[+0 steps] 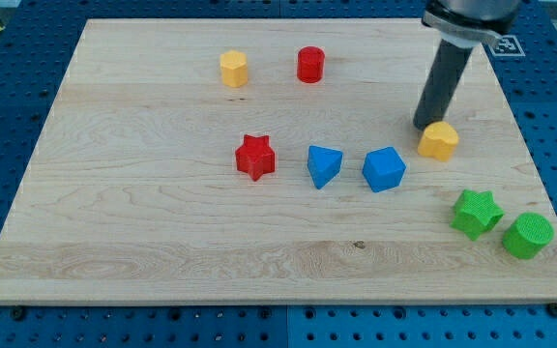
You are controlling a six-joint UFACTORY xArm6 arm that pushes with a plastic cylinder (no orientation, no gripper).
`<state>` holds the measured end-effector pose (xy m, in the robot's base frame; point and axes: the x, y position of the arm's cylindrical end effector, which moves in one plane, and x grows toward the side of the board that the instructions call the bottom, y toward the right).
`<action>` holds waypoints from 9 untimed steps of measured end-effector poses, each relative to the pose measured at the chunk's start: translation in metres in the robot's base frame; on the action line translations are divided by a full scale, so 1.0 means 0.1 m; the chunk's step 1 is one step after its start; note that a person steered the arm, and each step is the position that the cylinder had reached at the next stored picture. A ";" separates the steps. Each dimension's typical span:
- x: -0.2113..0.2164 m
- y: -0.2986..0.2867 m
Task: Nudge the yellow heart down a bit
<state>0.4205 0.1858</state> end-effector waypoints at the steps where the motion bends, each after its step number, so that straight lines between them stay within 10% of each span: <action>1: 0.25 0.23; 9: 0.38 0.22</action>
<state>0.4582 0.2073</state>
